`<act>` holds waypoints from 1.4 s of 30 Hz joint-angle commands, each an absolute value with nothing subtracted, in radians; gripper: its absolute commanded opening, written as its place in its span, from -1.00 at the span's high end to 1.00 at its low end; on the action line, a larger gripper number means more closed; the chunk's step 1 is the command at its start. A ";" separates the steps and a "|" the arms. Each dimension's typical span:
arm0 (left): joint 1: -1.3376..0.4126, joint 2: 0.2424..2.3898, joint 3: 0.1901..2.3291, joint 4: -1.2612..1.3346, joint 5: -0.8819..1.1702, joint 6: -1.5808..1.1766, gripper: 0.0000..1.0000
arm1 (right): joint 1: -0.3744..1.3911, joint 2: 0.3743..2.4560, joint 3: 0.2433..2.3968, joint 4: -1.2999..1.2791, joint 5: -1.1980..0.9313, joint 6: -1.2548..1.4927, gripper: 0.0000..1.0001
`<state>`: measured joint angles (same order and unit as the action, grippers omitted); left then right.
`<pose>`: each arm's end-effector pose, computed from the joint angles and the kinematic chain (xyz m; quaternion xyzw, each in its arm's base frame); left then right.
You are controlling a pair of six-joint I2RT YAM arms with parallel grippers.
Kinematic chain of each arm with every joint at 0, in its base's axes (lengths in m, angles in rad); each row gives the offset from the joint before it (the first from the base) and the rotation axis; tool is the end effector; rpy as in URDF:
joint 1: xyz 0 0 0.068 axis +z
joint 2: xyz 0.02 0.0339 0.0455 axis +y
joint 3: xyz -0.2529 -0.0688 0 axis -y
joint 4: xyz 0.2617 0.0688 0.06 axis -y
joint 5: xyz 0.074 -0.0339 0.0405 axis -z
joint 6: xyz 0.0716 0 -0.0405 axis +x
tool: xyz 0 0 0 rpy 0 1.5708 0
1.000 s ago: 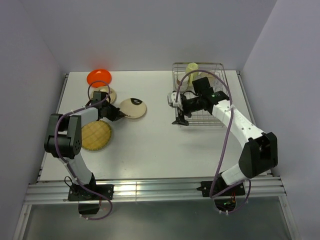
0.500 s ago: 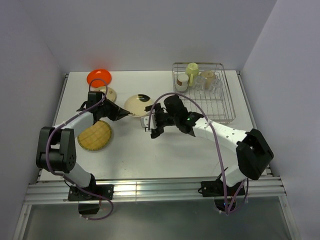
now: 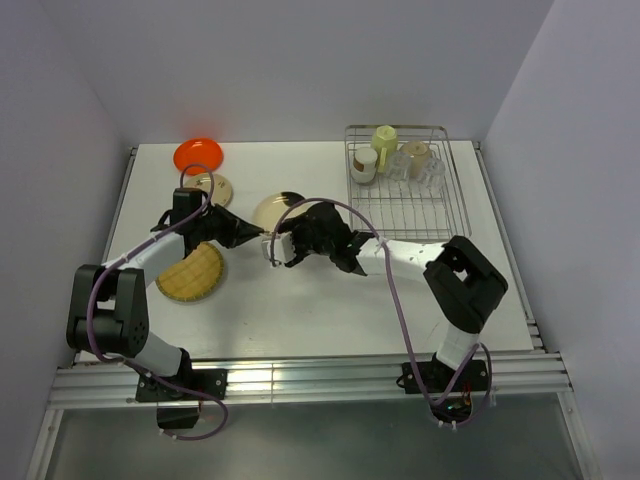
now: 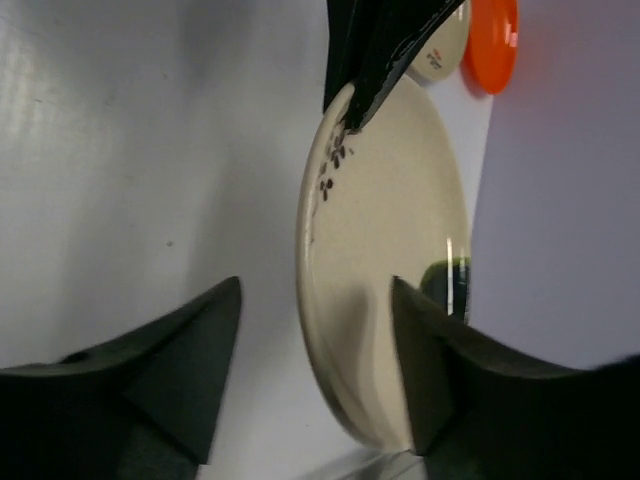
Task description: Load the mixed dishes into the dish rack
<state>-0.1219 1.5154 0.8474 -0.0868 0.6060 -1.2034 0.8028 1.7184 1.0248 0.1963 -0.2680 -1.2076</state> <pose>0.3379 -0.0825 0.1600 -0.3495 0.8120 -0.4489 0.1300 0.2799 0.3171 0.1742 -0.7557 0.3988 0.0106 0.5195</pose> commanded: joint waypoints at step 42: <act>-0.078 0.891 0.730 -0.083 0.035 -0.807 -0.98 | 0.336 1.401 1.405 -0.388 -0.164 0.259 1.00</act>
